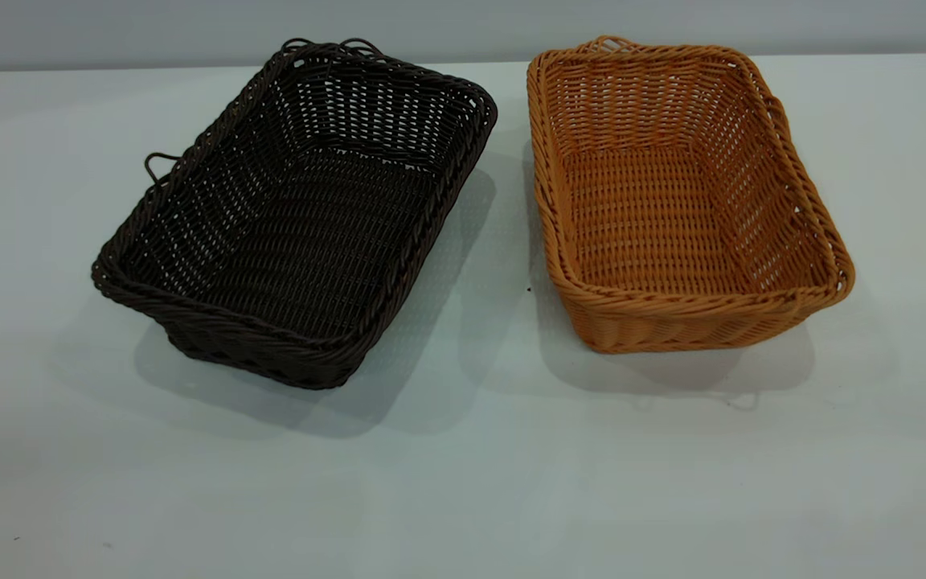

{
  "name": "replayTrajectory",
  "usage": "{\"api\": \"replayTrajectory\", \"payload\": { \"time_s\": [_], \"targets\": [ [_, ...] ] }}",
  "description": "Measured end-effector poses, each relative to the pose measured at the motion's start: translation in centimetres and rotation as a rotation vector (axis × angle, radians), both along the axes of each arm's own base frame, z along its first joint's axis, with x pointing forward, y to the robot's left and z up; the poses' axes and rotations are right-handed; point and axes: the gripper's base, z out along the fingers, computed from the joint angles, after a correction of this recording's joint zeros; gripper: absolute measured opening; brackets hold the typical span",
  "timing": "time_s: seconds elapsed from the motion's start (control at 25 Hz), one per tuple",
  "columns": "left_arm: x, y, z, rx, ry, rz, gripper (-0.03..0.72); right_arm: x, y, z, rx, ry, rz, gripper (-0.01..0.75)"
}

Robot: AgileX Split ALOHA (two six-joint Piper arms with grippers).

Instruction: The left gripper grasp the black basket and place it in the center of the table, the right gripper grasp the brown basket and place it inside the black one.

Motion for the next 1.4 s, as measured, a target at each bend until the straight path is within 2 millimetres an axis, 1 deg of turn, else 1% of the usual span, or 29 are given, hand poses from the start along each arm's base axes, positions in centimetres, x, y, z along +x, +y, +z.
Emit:
{"api": "replayTrajectory", "payload": {
  "time_s": [0.48,0.56,0.6,0.72,0.76,0.88,1.0,1.08,1.16,1.24,1.32,1.4],
  "targets": [
    [0.3,-0.6,0.4,-0.059,-0.038,-0.038,0.366,0.0,0.0,0.0,0.004,0.002,0.002,0.494],
    [0.7,-0.6,0.6,-0.061,-0.008,-0.037,0.370,0.6,0.2,0.1,0.014,0.044,0.010,0.516],
    [1.3,-0.6,0.8,-0.069,0.021,-0.039,0.375,1.1,0.4,0.1,0.014,0.079,0.020,0.535],
    [3.6,-0.8,1.9,-0.092,0.111,-0.086,0.411,3.3,1.1,-0.1,0.028,0.225,0.079,0.596],
    [4.7,-0.9,2.2,-0.093,0.140,-0.113,0.427,3.9,1.4,-0.1,0.039,0.266,0.105,0.608],
    [7.9,-1.1,3.1,-0.089,0.197,-0.192,0.469,6.6,2.3,-0.6,0.093,0.412,0.150,0.617],
    [11.2,-1.2,3.2,-0.102,0.234,-0.249,0.486,9.1,3.5,-1.3,0.194,0.527,0.196,0.615],
    [13.3,-1.3,2.7,-0.113,0.243,-0.280,0.489,10.9,4.4,-1.8,0.266,0.567,0.242,0.611],
    [15.2,-1.2,2.3,-0.102,0.222,-0.299,0.489,12.8,5.1,-2.7,0.353,0.621,0.246,0.606],
    [17.1,-1.1,1.7,-0.101,0.202,-0.305,0.489,15.0,5.8,-3.6,0.478,0.675,0.199,0.603],
    [18.7,-1.1,1.3,-0.108,0.180,-0.307,0.489,16.9,6.6,-5.2,0.583,0.748,0.158,0.596],
    [20.2,-1.2,1.1,-0.132,0.165,-0.319,0.489,18.6,7.7,-7.3,0.675,0.826,0.126,0.593]
  ]
}}
